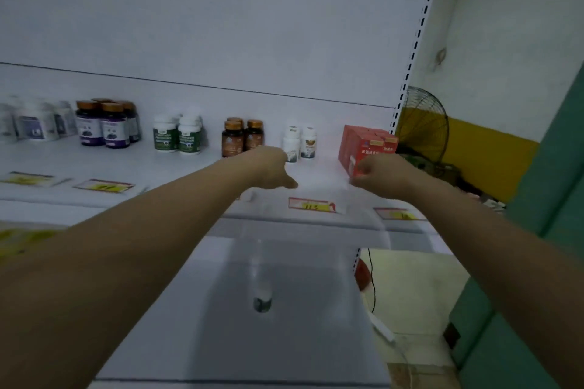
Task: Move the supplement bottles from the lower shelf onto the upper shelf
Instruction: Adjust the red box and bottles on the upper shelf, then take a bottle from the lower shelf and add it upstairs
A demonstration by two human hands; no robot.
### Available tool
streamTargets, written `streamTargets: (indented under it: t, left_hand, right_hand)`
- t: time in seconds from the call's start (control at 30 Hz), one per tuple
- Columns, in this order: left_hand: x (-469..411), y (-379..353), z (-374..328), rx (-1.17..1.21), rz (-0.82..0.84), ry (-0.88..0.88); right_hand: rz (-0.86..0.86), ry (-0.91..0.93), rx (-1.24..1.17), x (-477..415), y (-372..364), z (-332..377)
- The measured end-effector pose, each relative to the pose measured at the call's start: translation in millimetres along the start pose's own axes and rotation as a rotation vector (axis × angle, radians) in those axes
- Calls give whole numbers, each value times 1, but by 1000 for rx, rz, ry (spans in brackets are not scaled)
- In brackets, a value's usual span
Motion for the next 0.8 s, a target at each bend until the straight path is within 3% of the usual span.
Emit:
streamTargets:
  t: [0.4,0.8]
  left_hand:
    - [149,43,75,156,-102,-160]
    - [251,6,236,213,-50,214]
  right_hand:
    - [2,63,-24,114,21,167]
    - [183,280,-130,144,-50,311]
Point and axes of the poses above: each hand's wrist, its own x-axis away from the middle knuckle, its own y-axis out of the back of the hand, z = x × y, the point moved 9 cm from there along -x, towards the middle knuckle, and after that the axes turned 13 degrees about x, right-handed, at the moved point
